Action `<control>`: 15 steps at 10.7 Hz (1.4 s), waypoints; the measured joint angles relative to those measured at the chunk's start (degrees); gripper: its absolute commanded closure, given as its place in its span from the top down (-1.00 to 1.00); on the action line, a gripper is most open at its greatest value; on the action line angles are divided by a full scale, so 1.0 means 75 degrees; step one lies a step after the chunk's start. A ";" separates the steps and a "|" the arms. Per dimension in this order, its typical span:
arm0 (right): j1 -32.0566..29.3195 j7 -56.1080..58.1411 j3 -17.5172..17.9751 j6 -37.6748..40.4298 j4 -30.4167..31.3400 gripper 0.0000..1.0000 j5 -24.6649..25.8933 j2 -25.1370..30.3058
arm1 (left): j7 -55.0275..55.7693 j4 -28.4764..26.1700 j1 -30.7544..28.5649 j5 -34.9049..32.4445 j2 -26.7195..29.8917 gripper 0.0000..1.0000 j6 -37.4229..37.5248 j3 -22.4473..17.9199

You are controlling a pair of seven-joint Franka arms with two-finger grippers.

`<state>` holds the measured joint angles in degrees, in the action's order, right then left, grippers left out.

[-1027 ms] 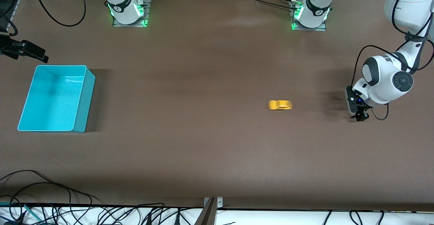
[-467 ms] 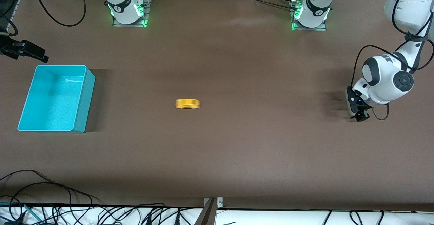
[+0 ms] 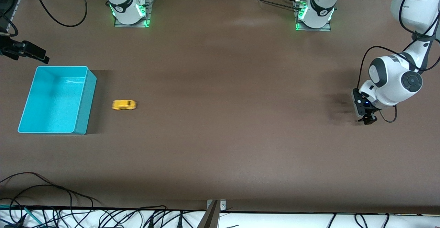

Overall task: Wind up and store yellow beetle car
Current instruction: 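Raise the left gripper away while the right gripper reaches the car, then lower the right gripper over the car and close on it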

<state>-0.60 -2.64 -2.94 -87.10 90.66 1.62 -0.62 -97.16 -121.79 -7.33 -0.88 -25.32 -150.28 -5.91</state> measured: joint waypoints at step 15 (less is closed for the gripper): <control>0.0007 -0.2098 0.0243 -0.0744 0.0313 1.00 0.0213 -0.1441 | 0.1607 0.1154 0.0961 0.0187 0.3808 1.00 0.3811 -0.0068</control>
<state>-0.55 -18.37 -1.11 -92.68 93.01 3.22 -11.43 -85.11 -113.13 -0.13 0.52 3.23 -121.70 -6.42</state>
